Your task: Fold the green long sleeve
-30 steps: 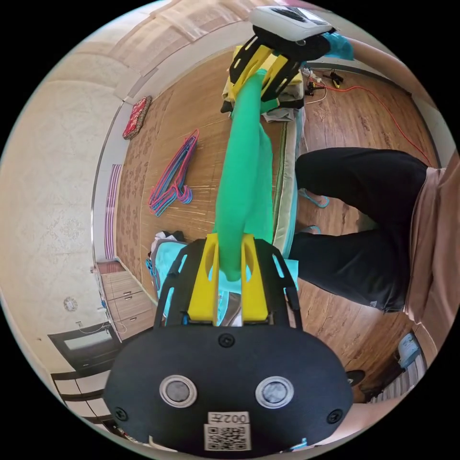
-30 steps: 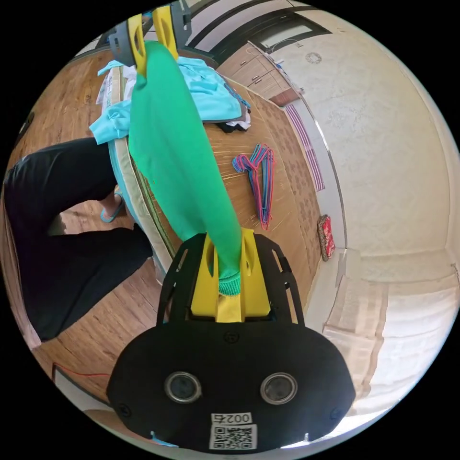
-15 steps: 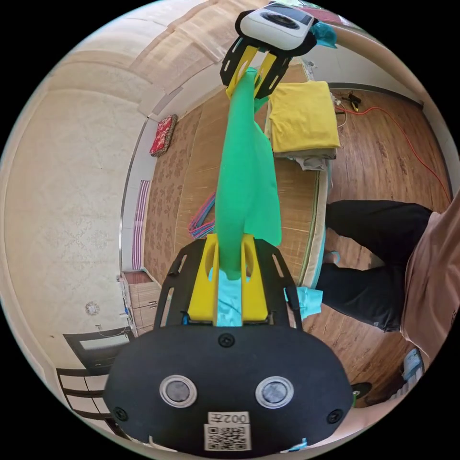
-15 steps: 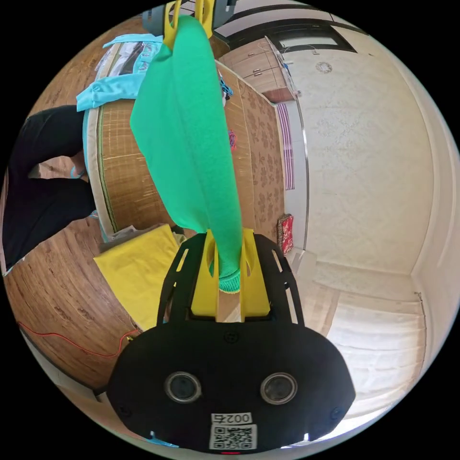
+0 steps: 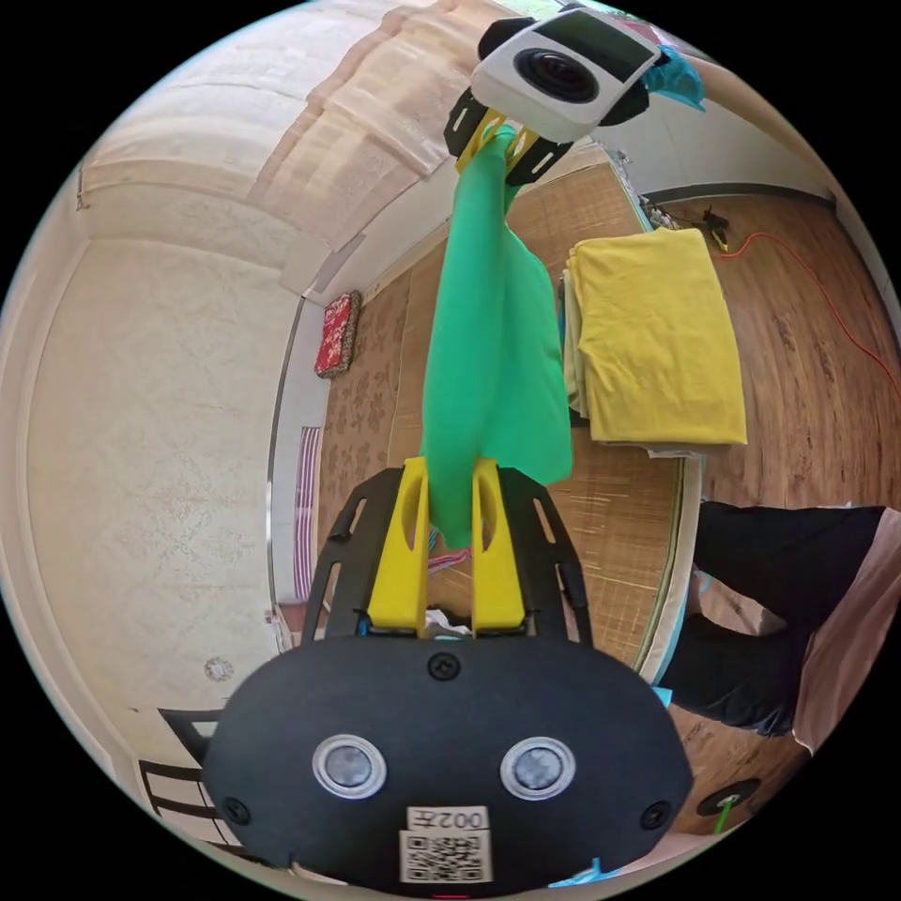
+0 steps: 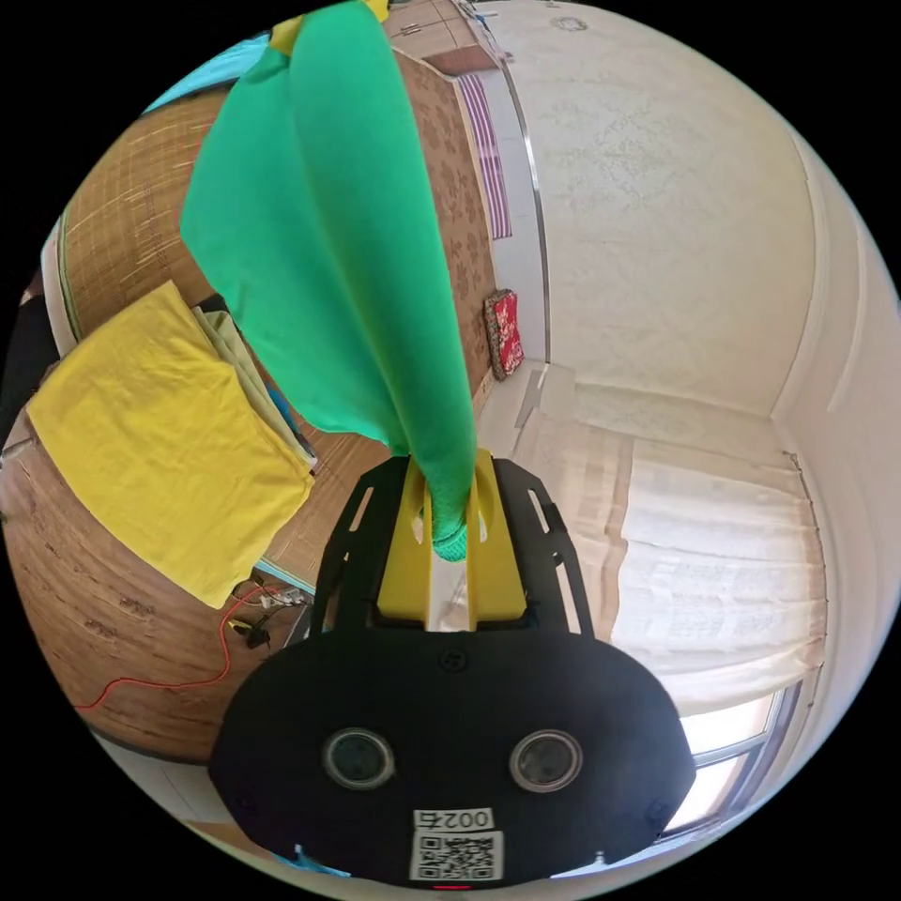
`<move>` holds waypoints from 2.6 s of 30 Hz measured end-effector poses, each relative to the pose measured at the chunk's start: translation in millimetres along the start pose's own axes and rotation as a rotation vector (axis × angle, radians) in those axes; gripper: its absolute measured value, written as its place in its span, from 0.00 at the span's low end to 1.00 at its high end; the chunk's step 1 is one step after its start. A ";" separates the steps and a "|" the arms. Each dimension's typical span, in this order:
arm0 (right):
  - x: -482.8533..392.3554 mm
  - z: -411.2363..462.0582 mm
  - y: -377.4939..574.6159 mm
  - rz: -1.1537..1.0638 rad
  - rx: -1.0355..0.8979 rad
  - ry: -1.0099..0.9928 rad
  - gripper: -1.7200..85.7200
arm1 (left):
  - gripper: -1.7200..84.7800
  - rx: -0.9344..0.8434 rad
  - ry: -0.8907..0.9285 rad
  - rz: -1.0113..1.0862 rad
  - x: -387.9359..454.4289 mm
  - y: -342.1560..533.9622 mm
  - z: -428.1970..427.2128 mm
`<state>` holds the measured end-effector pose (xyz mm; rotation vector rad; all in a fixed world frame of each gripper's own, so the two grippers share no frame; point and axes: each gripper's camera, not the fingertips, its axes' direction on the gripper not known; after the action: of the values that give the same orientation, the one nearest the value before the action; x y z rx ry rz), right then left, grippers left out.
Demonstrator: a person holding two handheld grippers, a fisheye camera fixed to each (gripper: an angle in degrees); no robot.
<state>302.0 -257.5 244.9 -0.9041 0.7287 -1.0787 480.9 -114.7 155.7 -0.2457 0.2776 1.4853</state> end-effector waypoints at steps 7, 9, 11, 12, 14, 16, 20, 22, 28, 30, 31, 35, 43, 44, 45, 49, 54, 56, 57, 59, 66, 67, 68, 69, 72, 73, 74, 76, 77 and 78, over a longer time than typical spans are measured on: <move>-31.0 37.8 52.0 0.065 0.000 0.096 0.08 | 0.09 0.039 -0.058 -0.016 19.7 -28.7 8.8; -47.4 42.9 69.2 0.066 0.014 0.080 0.08 | 0.09 0.046 -0.057 -0.004 34.6 -30.5 9.6; -81.8 51.0 94.1 0.043 0.030 0.025 0.08 | 0.09 0.058 -0.021 0.006 61.1 -30.2 14.7; -92.4 53.1 100.7 0.035 0.034 0.013 0.08 | 0.10 0.061 -0.005 0.010 69.5 -29.6 16.7; -131.3 61.2 127.0 0.034 0.047 -0.046 0.08 | 0.10 0.080 0.070 0.045 106.3 -25.1 24.6; -150.0 67.5 144.6 0.074 0.047 -0.096 0.08 | 0.10 0.105 0.110 0.042 127.7 -20.1 26.8; -173.5 85.6 176.7 0.183 0.030 -0.189 0.09 | 0.11 0.164 0.152 -0.005 150.9 -8.1 24.3; -184.2 93.4 188.5 0.196 0.021 -0.200 0.09 | 0.12 0.169 0.192 0.002 155.6 -2.8 27.5; -207.5 120.2 222.1 0.239 -0.003 -0.249 0.10 | 0.13 0.183 0.335 -0.102 155.0 22.8 45.2; -211.8 128.9 231.4 0.238 -0.019 -0.264 0.10 | 0.12 0.195 0.368 -0.143 152.1 32.3 48.8; -214.0 134.1 238.1 0.239 -0.023 -0.275 0.10 | 0.12 0.203 0.394 -0.167 149.8 38.9 51.1; -215.3 154.1 265.1 0.228 -0.061 -0.336 0.09 | 0.10 0.219 0.470 -0.254 139.8 63.6 60.1; -179.4 184.7 321.0 0.474 -0.006 -0.540 0.10 | 0.10 0.269 0.558 -0.411 117.6 97.1 77.0; -175.3 189.2 326.9 0.496 0.026 -0.619 0.11 | 0.11 0.279 0.577 -0.422 116.3 97.6 80.4; -173.9 191.5 329.4 0.504 0.040 -0.651 0.12 | 0.11 0.282 0.587 -0.427 115.9 97.4 82.1; -174.3 207.5 336.3 0.511 0.104 -0.787 0.13 | 0.09 0.316 0.615 -0.444 116.4 92.9 90.8; -184.1 225.3 331.3 0.450 0.077 -0.772 0.08 | 0.06 0.319 0.585 -0.473 115.2 90.6 98.2; -186.1 233.0 333.2 0.455 0.065 -0.760 0.05 | 0.04 0.327 0.569 -0.478 116.2 94.3 98.7; -186.9 234.8 334.2 0.455 0.061 -0.748 0.04 | 0.03 0.329 0.562 -0.478 116.8 95.6 98.8; -189.5 243.3 339.5 0.463 0.044 -0.748 0.01 | 0.01 0.326 0.554 -0.472 118.5 100.6 100.9; -190.4 257.7 344.0 0.461 0.008 -0.764 0.01 | 0.01 0.321 0.617 -0.473 108.9 109.9 111.3; -187.8 258.6 344.5 0.453 0.003 -0.755 0.01 | 0.01 0.324 0.624 -0.472 105.1 113.3 111.6; -183.0 260.0 345.8 0.462 -0.005 -0.742 0.01 | 0.01 0.326 0.619 -0.476 100.6 117.9 112.1; -180.1 260.4 346.8 0.469 -0.006 -0.733 0.01 | 0.01 0.328 0.614 -0.478 97.9 120.6 112.5; -159.7 261.0 352.0 0.532 0.023 -0.705 0.01 | 0.01 0.325 0.586 -0.531 79.5 135.1 120.2; -150.3 260.9 352.5 0.574 0.057 -0.703 0.02 | 0.02 0.318 0.569 -0.576 69.5 140.6 126.6; -141.8 261.4 350.7 0.622 0.096 -0.707 0.03 | 0.03 0.311 0.557 -0.622 58.4 144.8 134.3; -132.1 264.8 342.6 0.688 0.147 -0.713 0.05 | 0.05 0.312 0.533 -0.689 41.3 148.0 146.9; -127.5 268.9 334.4 0.733 0.171 -0.711 0.07 | 0.05 0.312 0.514 -0.739 30.0 148.2 156.4; -125.8 271.6 329.6 0.752 0.179 -0.711 0.08 | 0.05 0.316 0.507 -0.759 24.5 147.8 161.2</move>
<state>630.7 -3.7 84.3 -0.6937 0.3061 -0.1182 340.2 -28.1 301.0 -0.4158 0.7286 0.5979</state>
